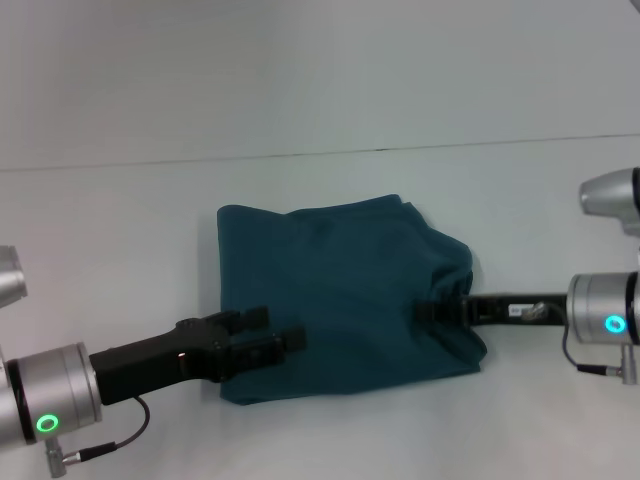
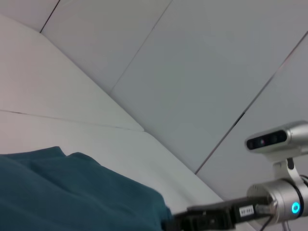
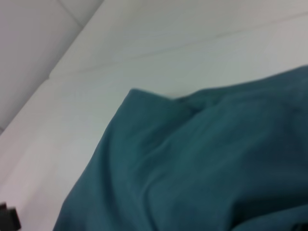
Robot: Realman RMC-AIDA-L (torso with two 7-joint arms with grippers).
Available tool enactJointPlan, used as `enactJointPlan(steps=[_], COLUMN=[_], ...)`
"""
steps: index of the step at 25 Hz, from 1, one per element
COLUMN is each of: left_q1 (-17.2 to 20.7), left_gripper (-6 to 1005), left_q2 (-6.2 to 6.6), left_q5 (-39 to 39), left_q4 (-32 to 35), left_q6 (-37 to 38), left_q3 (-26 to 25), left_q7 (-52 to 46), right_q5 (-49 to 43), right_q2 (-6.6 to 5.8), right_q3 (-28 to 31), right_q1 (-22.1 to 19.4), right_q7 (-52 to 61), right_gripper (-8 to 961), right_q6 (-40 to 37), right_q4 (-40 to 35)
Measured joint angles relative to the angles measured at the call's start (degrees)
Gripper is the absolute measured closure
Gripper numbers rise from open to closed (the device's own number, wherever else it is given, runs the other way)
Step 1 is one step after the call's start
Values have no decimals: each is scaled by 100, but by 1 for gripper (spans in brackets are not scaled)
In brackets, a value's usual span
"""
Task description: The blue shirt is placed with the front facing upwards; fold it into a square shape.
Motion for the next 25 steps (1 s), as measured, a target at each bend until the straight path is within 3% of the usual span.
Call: enactJointPlan(steps=[6,11,15,17,25], left_q1=[-2,7,-13,-19,6], left_gripper=[158,165,171,174,185], left_q2=[21,29,30,31,55], left_q5=[26,24,30,30,101], left_q4=[-3,0,-3,-3,15], left_q6=[-4,1,1,0,-100], left_q3=[0,1,8,9,-2], left_q7=[-15,5,14,12,-109], right_q5=[326,453,440,396,187], right_q2=[-184,-469,-614,-645,-618], right_q3=[177,254,219,174,102], right_q1=[-195,-241,-182,-131,-2], right_q7=[283,717,1074,1251,1506], right_gripper=[704,506,319,220,126], right_q6=[-90,-175,-175,-187,-344], right_q4=[-441,-640,-645,-646,-638])
